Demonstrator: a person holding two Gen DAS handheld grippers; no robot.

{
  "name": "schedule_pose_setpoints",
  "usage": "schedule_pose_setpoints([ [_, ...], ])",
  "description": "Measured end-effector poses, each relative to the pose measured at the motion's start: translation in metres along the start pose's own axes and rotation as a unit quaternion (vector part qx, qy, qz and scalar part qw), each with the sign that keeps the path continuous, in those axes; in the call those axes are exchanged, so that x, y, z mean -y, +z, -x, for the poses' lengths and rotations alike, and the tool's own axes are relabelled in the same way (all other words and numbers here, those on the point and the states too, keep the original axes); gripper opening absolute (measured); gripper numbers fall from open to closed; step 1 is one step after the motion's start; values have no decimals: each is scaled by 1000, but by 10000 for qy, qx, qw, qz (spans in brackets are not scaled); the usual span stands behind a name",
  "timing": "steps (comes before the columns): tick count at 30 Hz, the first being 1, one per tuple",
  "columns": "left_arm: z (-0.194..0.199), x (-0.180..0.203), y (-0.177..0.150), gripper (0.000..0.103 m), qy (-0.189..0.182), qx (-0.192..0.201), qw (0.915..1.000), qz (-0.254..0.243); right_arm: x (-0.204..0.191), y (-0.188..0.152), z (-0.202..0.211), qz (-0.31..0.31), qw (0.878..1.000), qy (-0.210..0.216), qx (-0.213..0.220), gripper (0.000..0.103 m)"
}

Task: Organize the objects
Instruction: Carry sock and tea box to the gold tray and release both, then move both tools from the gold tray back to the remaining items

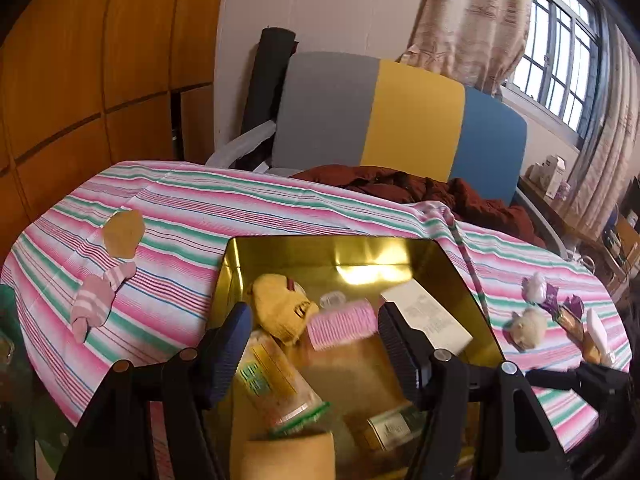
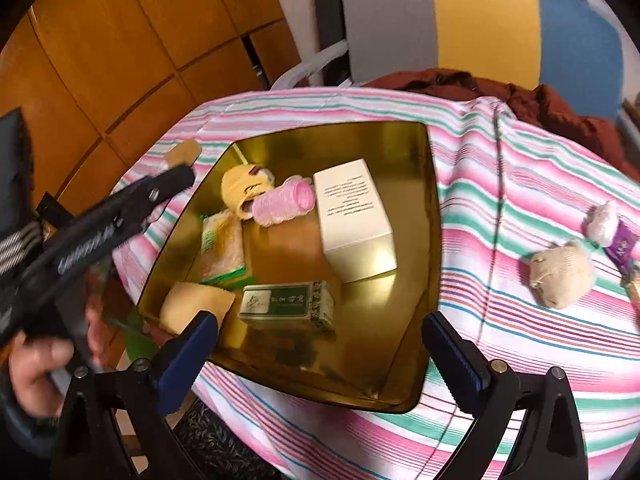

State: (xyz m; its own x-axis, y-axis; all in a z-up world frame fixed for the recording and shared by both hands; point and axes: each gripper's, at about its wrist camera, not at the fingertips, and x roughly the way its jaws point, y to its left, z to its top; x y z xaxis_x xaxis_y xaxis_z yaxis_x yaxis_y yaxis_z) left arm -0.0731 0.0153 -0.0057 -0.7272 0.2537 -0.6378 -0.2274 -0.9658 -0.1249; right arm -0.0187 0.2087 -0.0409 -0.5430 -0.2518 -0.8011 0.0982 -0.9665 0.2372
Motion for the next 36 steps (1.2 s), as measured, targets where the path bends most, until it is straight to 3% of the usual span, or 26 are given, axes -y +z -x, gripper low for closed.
schedule_pose_setpoints([
  [10, 18, 23, -17, 67, -119, -22, 9997, -208, -2, -7, 21, 178, 9967, -612, 510, 103],
  [22, 23, 27, -29, 67, -68, -103, 9999, -110, 9, -11, 29, 40, 9916, -1050, 756, 103],
  [30, 21, 29, -35, 67, -45, -211, 9997, -108, 30, -12, 37, -214, 9864, -1344, 916, 103],
  [36, 19, 42, -37, 67, -227, -275, 9990, -276, 58, -16, 41, -499, 9837, -1492, 877, 103],
])
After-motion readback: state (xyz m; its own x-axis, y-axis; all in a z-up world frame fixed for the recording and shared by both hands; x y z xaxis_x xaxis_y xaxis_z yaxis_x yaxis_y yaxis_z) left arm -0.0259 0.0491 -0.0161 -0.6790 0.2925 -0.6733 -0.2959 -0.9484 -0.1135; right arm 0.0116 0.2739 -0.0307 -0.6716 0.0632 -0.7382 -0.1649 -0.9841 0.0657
